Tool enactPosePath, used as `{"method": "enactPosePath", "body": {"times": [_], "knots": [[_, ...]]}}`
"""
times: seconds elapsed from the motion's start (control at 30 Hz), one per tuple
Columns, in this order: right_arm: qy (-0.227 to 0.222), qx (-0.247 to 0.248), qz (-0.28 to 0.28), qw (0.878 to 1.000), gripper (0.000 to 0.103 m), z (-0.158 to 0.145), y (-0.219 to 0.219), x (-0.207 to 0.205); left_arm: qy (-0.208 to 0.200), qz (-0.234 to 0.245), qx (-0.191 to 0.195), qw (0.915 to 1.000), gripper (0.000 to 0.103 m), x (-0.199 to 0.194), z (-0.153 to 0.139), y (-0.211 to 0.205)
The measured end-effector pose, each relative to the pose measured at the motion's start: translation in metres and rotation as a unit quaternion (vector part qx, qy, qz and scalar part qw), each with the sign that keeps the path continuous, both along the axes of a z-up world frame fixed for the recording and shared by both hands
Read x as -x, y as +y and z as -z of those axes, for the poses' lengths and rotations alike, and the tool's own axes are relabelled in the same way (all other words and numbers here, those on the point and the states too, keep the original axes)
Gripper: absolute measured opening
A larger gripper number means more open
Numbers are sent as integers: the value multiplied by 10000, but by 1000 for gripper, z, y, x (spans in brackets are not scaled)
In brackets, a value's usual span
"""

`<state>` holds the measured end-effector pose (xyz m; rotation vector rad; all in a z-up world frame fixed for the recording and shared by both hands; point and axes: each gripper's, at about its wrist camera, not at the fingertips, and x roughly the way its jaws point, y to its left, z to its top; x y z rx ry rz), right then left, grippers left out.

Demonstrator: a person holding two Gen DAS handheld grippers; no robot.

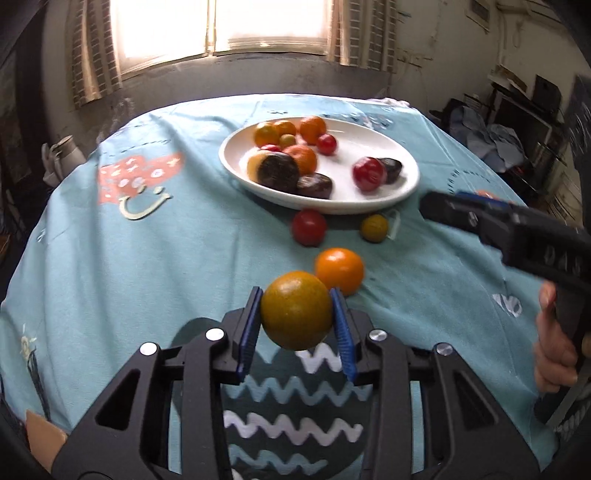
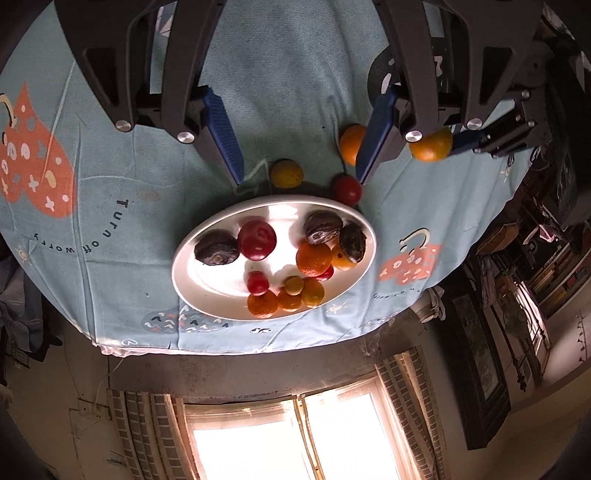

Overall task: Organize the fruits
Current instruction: 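Grasp a yellow-orange fruit with the left tool while the right tool grasps an orange, then set both fruits on the plate and open both tools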

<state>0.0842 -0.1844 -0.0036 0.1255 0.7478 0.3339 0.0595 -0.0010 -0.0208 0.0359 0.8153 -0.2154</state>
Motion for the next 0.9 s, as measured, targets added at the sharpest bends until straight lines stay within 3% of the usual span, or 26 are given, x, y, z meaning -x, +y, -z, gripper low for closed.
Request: {"method": "enactPosePath", "body": {"times": [0.1, 0.2, 0.53, 0.63, 0.73, 0.8, 0.9], "knots": [[173, 313, -396, 9986, 52, 16, 27, -1, 265, -694, 196, 9970, 37, -16, 4, 31], [226, 646, -662, 9955, 47, 27, 52, -1, 385, -1031, 394, 9931, 37, -20, 3, 50], [474, 760, -772, 9930, 35, 40, 73, -16, 383, -910, 415, 9942, 37, -20, 3, 47], [381, 562, -721, 9951, 35, 29, 58, -9, 387, -858, 444, 9946, 37, -20, 4, 45], [-47, 312, -343, 9989, 35, -2, 30, -4, 355, -644, 589, 9956, 37, -25, -5, 38], [-246, 150, 3, 9996, 35, -22, 10, -12, 266, -548, 446, 9971, 37, -37, -19, 26], [-197, -157, 331, 9991, 35, -36, -15, -37, 14, -403, 306, 9987, 38, -62, -40, 6]]}}
